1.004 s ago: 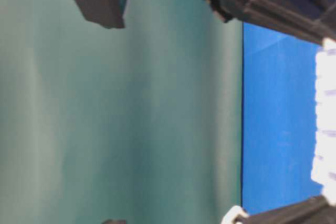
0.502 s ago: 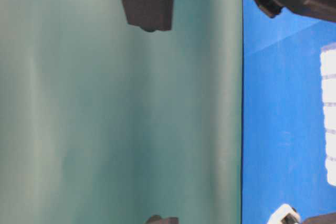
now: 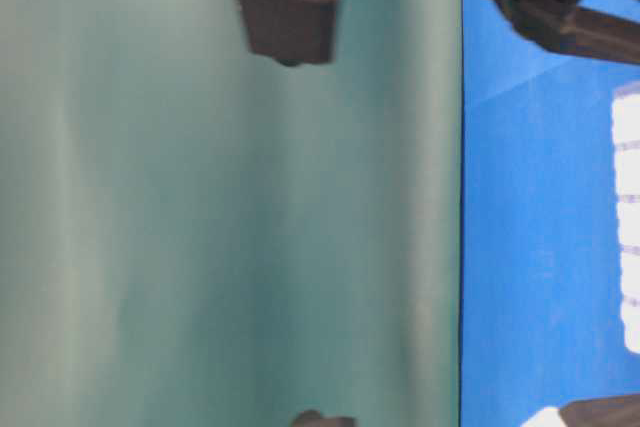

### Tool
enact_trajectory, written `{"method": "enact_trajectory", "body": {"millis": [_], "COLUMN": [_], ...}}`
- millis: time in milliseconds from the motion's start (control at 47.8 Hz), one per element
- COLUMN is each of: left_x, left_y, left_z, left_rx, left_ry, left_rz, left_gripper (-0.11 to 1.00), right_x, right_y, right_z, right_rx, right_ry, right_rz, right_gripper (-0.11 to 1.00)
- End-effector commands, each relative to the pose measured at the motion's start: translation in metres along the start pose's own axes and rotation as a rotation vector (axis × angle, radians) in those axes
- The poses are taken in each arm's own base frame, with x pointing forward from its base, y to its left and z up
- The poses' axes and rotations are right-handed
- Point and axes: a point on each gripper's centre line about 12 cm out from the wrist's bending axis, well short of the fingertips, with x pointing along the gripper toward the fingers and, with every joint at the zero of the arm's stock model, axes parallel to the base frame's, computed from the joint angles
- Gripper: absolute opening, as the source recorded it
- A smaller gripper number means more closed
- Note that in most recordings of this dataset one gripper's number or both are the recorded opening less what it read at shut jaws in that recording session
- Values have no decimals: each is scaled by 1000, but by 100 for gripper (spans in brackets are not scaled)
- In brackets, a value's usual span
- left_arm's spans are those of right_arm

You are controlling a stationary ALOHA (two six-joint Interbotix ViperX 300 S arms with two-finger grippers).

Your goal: Fold the blue towel.

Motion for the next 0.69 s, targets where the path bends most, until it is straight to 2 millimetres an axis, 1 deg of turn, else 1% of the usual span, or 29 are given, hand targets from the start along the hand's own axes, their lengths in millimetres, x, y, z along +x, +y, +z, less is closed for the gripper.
{"method": "enact_trajectory", "body": {"millis": [0,84,188,209,335,439,586,670], "left_x": [-18,-33,-58,-62,-91,-110,-137,-153], "left_y": [3,4,6,7,10,13,20,25], "left_z": [17,25,37,38,44,42,31,24], "left_rx": [-3,-3,-6,-8,-15,-22,-36,-49], "left_ry": [-19,-19,-61,-68,-142,-186,-270,-325], "left_rz": [5,7,10,12,18,24,45,63], "left_gripper": [71,70,70,70,70,70,70,70], "right_x": [-24,-45,-71,-79,-107,-131,-162,-177], "right_y": [4,3,-1,-2,-12,-20,-29,-33], "right_z": [22,30,38,39,41,36,27,21], "right_rx": [-3,-9,-27,-36,-38,-40,-45,-53], "right_ry": [-69,-98,-143,-158,-216,-264,-324,-346], "right_rz": [26,38,48,49,43,35,31,31], "right_gripper": [89,90,90,90,90,90,90,90]}}
